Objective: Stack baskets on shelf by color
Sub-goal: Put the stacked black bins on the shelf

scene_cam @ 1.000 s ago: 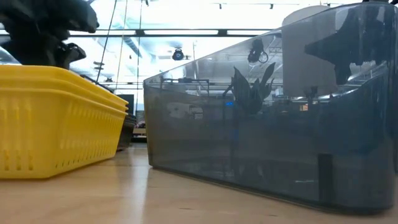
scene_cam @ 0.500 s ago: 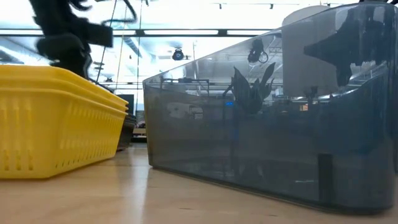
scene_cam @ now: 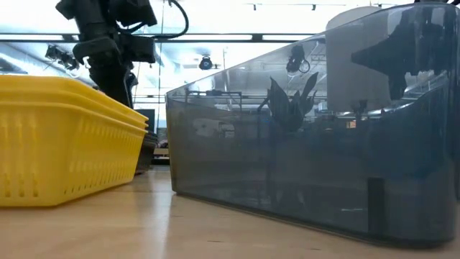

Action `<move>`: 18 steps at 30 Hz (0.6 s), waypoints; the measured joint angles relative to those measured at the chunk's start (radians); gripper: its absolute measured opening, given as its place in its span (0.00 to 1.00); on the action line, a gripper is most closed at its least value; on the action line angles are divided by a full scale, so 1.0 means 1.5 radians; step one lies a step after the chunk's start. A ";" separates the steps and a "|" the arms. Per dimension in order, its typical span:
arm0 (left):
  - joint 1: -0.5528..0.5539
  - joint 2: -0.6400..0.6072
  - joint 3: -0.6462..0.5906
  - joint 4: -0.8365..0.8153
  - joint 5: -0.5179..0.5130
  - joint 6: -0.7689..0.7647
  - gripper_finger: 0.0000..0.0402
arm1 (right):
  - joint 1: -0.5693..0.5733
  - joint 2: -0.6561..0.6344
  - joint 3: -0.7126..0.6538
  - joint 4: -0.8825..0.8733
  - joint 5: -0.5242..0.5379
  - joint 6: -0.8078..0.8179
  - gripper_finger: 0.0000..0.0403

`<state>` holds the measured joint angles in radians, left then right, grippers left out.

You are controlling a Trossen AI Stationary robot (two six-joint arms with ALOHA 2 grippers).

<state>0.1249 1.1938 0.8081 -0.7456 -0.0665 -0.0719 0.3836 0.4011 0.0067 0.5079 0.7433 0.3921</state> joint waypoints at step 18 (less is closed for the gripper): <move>0.054 0.174 0.000 0.027 0.066 0.092 0.39 | -0.001 0.000 0.000 0.000 0.000 0.001 0.04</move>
<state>0.2058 1.4556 0.8074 -0.7046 0.0320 0.0654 0.3820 0.4011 0.0067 0.5079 0.7432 0.3935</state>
